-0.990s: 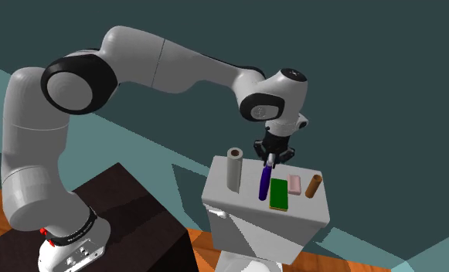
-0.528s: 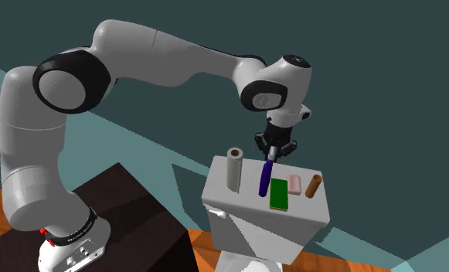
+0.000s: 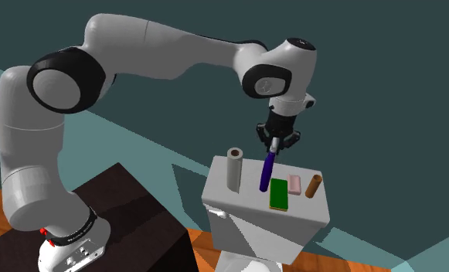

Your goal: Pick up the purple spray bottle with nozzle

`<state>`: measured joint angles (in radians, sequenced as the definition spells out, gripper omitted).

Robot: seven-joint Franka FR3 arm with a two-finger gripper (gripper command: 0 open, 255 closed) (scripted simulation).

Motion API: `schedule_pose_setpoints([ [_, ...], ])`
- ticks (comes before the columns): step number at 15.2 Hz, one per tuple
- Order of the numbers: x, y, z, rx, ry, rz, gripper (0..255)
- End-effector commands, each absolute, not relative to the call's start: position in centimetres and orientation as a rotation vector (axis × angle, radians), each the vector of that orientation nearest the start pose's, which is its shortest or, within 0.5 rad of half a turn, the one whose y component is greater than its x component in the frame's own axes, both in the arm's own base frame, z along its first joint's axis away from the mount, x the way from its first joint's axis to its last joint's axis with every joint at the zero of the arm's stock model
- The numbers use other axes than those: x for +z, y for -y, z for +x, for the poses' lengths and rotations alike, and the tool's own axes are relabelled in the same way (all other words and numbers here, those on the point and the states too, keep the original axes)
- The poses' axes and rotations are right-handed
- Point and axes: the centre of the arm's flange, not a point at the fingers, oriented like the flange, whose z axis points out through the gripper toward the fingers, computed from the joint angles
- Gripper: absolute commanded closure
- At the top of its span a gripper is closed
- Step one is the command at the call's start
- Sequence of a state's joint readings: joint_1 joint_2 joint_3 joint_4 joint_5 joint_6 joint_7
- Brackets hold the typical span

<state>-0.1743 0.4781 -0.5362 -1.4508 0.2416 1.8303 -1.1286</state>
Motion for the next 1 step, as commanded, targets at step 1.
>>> schedule_pose_setpoints([
  [1,44.16,38.01,56.46,0.037,0.617,-3.058,255],
])
